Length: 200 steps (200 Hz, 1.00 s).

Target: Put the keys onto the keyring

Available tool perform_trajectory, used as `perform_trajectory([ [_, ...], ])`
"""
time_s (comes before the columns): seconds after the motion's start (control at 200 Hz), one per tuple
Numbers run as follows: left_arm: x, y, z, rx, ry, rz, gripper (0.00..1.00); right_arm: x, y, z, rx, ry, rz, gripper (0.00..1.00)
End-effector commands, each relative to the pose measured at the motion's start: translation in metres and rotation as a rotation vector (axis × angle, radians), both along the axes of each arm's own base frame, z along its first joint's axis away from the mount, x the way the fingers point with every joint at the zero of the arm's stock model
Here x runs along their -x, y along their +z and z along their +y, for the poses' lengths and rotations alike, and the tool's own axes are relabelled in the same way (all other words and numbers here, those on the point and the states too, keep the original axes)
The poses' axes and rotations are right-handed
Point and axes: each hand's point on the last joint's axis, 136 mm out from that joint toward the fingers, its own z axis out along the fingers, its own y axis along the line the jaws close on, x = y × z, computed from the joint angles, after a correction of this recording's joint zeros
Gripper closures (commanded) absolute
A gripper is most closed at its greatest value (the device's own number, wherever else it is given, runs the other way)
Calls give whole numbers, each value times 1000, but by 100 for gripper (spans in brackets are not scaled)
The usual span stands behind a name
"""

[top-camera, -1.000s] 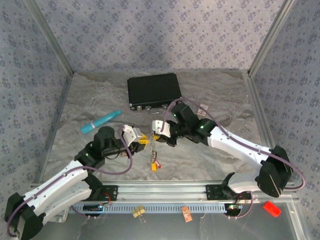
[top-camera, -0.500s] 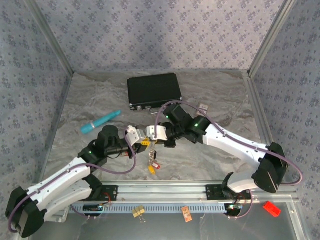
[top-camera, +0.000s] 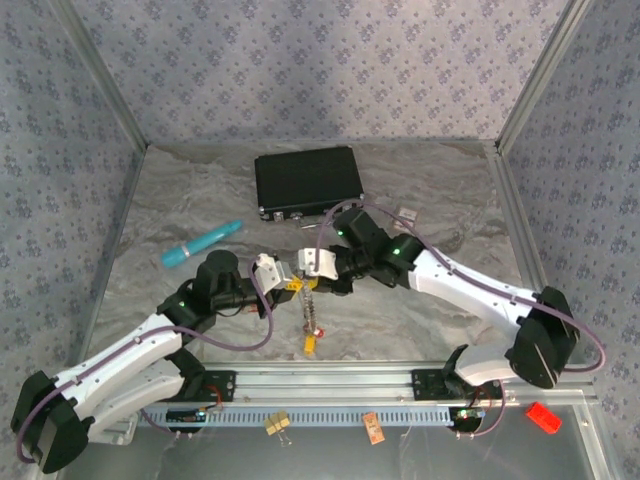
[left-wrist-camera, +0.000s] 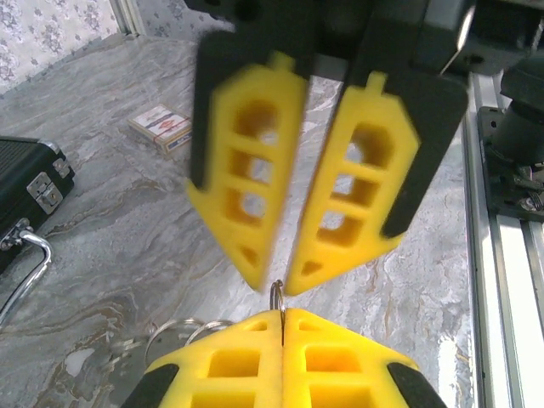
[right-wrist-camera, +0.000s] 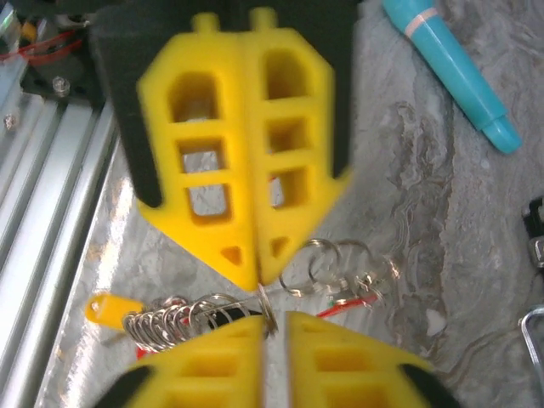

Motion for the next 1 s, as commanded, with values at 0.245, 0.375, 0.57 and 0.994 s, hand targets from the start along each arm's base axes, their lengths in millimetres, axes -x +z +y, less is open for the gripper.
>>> perform_trajectory([
  [0.245,11,15,-5,58,-74,-158,100,1,0,-3,-199,-1,83,69],
  [0.375,13,10,-5,44,-87,-175,100,3,-2,4,-198,24,82,69],
  [0.57,11,9,-5,43,-83,-183,100,10,-8,9,-181,69,96,72],
  [0.994,10,1,-5,-7,-79,-182,100,12,-26,-1,-112,66,80,71],
])
